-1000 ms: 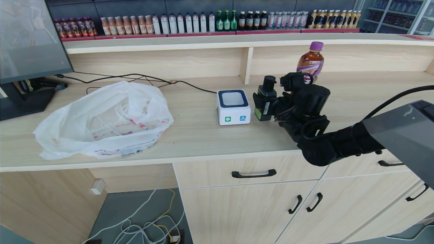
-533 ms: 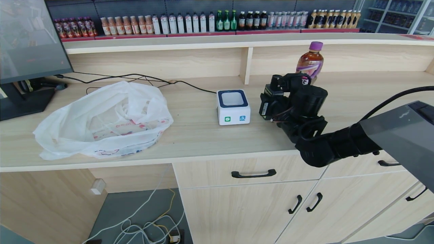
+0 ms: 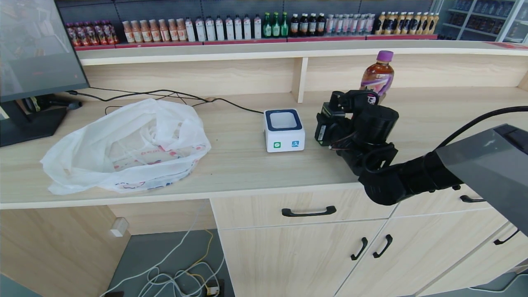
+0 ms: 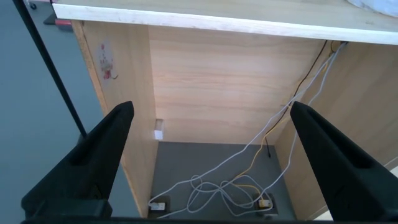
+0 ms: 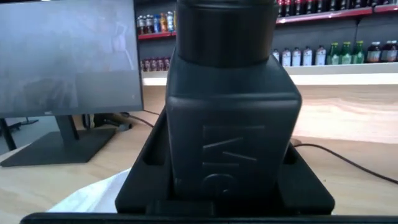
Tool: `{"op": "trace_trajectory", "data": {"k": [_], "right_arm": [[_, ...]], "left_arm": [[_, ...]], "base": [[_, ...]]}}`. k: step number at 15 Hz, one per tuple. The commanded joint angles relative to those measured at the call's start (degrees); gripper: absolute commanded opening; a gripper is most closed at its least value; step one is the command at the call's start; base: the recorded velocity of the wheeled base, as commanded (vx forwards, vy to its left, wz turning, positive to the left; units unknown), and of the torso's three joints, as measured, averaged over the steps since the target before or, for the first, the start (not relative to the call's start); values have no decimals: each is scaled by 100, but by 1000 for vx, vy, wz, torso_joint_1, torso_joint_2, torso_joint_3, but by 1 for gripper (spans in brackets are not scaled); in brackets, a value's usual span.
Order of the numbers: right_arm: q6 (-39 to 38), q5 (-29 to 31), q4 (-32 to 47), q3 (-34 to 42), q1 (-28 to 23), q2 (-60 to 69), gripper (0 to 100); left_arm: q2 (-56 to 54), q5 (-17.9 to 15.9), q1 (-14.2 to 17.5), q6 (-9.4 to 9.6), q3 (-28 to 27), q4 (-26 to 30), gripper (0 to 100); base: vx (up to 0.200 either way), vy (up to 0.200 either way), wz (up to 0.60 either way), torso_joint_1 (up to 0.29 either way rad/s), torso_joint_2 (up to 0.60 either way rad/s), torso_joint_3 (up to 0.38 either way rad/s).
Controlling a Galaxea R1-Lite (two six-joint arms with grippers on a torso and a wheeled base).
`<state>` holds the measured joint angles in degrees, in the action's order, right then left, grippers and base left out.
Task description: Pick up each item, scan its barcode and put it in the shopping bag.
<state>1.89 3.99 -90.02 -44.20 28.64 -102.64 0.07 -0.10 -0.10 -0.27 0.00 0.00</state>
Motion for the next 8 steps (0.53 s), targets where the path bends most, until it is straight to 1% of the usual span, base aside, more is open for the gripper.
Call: {"op": "trace_trajectory", "data": {"k": [1, 3, 5, 6, 7, 8], "right_arm": [[22, -3, 2, -141, 186, -265, 0], [57, 6, 2, -220, 424, -502, 0], [163, 23, 2, -343, 555, -704, 0], [171, 278, 230, -633, 634, -819, 0], [189, 524, 652, -897, 687, -827, 0], [207, 612, 924, -1073, 784, -836, 0]], "left_arm": [[1, 1, 1, 9, 0, 0, 100], [1, 1, 1, 9, 0, 0, 100], [1, 1, 1, 9, 0, 0, 100], [1, 1, 1, 9, 0, 0, 100], [1, 1, 1, 9, 0, 0, 100], [1, 1, 1, 9, 0, 0, 100]], "base": [[0, 0, 0, 0, 0, 0], [0, 0, 0, 0, 0, 0], [0, 0, 0, 0, 0, 0], [0, 0, 0, 0, 0, 0], [0, 0, 0, 0, 0, 0], [0, 0, 0, 0, 0, 0]]}}
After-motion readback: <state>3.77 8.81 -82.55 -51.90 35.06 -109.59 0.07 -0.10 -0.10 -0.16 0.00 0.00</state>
